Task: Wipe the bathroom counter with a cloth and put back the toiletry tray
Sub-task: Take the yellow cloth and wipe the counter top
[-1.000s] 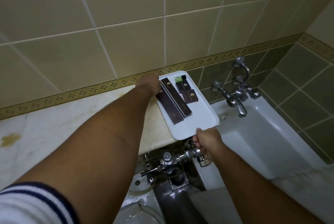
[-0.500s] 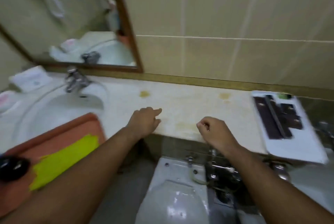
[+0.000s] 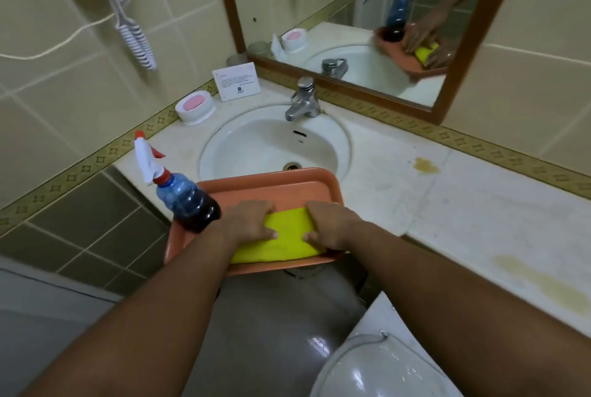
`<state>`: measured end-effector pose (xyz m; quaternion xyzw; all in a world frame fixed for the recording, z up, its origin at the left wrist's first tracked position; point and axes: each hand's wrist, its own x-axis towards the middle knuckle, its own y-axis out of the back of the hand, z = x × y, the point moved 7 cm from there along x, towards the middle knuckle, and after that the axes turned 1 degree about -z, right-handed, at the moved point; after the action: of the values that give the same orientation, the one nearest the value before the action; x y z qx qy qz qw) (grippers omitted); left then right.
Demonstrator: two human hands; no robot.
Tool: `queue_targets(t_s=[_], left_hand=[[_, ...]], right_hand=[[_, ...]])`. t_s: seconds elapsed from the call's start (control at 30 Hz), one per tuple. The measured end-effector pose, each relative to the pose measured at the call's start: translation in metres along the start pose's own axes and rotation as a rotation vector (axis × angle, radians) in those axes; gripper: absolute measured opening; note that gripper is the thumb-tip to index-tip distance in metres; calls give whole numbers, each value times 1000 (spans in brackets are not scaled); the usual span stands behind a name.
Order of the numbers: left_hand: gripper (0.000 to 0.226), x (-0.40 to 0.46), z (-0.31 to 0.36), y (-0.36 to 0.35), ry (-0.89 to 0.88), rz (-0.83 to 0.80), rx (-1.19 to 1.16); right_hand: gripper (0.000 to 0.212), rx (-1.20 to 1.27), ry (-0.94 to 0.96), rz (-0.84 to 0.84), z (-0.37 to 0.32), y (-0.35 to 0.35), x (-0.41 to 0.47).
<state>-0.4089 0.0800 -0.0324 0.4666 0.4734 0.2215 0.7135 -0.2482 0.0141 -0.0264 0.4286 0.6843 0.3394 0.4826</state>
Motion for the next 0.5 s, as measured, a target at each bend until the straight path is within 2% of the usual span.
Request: queue_targets(t_s=[0.1, 0.2, 0.3, 0.4, 0.43, 0.5], left_hand=[[77, 9, -4, -3, -14, -30, 51], [72, 18, -6, -6, -26, -103, 24], [53, 22, -2, -2, -94, -246, -98], [48, 21, 1, 22, -113, -267, -196], [48, 22, 3, 31, -112, -265, -233], [44, 23, 13, 47, -104, -276, -320]], right_hand=[[81, -91, -74, -18, -2, -1, 24], [74, -23, -135, -139, -2, -4, 40], [61, 215, -164, -177, 5, 0, 39], [25, 543, -118, -98, 12, 18, 22], [21, 664, -111, -63, 16, 25, 14], [28, 870, -136, -22, 30, 35, -6]])
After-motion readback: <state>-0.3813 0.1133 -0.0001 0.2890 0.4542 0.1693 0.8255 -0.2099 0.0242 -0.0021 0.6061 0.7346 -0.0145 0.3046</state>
